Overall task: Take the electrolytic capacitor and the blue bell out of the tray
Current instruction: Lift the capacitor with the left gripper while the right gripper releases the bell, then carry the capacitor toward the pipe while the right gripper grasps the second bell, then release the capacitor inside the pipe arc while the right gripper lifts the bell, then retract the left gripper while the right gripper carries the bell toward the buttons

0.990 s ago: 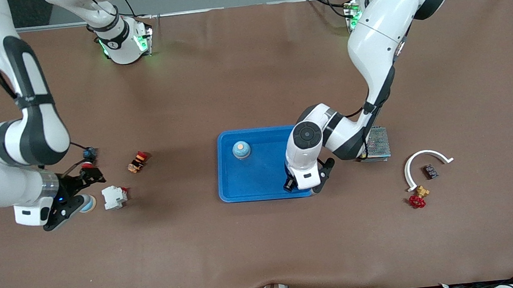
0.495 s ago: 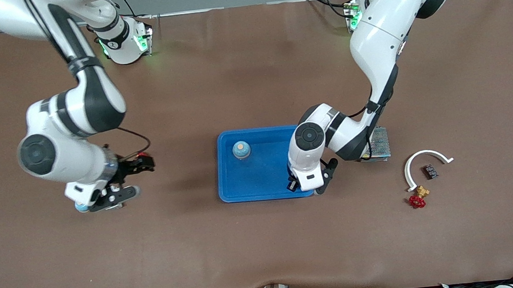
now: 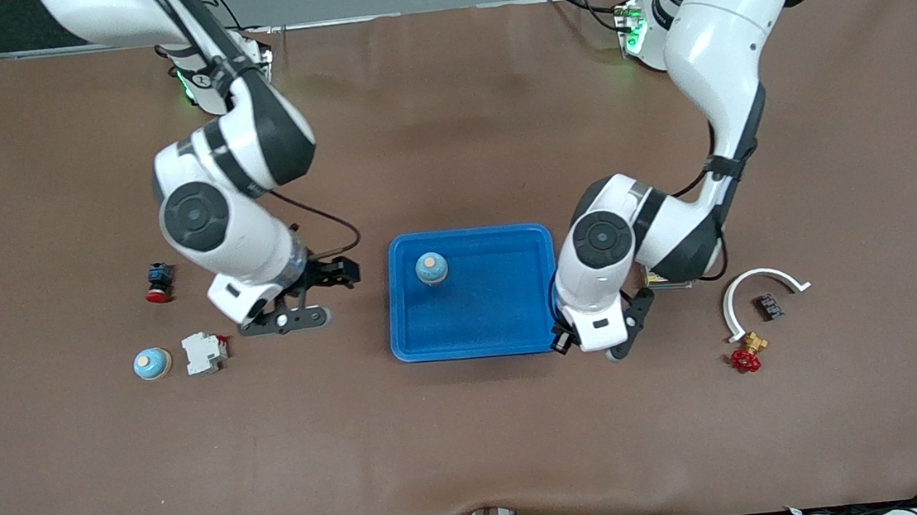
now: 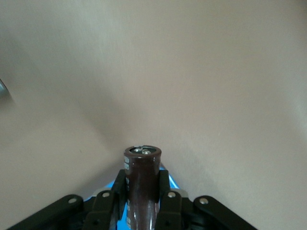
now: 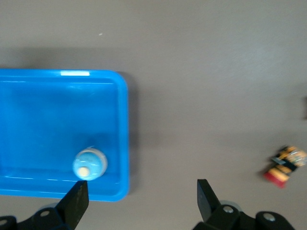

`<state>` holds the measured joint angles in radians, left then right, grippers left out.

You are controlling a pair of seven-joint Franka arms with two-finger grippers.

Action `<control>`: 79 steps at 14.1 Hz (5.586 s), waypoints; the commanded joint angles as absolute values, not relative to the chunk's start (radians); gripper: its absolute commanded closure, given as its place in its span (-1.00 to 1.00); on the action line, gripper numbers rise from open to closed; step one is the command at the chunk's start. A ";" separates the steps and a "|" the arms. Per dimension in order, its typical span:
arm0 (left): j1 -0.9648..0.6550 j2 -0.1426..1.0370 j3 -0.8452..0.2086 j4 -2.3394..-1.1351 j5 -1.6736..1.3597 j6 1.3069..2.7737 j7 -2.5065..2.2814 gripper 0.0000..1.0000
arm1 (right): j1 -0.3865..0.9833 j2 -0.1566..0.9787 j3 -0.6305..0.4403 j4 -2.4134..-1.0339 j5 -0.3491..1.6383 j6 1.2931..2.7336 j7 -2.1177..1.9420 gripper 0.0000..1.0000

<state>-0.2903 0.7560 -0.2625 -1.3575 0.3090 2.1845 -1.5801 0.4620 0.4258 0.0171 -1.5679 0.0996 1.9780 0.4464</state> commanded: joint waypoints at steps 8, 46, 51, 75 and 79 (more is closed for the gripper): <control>-0.170 0.628 -0.294 -1.423 0.307 2.051 -1.364 1.00 | 0.663 0.549 0.003 -1.589 0.103 2.170 0.755 -1.00; 0.501 0.442 -0.520 -2.121 0.533 2.302 -0.865 1.00 | 0.730 0.775 -0.003 -1.601 0.069 2.362 0.753 -0.99; 0.523 0.486 -0.522 -2.115 0.572 2.342 -0.871 0.55 | 0.721 0.773 -0.003 -1.600 0.071 2.358 0.750 -0.09; 0.523 0.414 -0.778 -1.576 0.447 1.841 -0.763 -1.00 | 0.477 0.210 -0.002 -1.654 0.074 1.681 0.153 0.02; 0.525 0.359 -0.776 -1.505 0.373 1.770 -0.675 -1.00 | 0.479 0.154 -0.002 -1.657 0.074 1.675 0.152 0.03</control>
<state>0.5167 0.3961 -0.7710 -1.5293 0.4161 1.8143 -0.7165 0.4765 0.2125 -0.0060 -1.6188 0.0827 1.6692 0.1567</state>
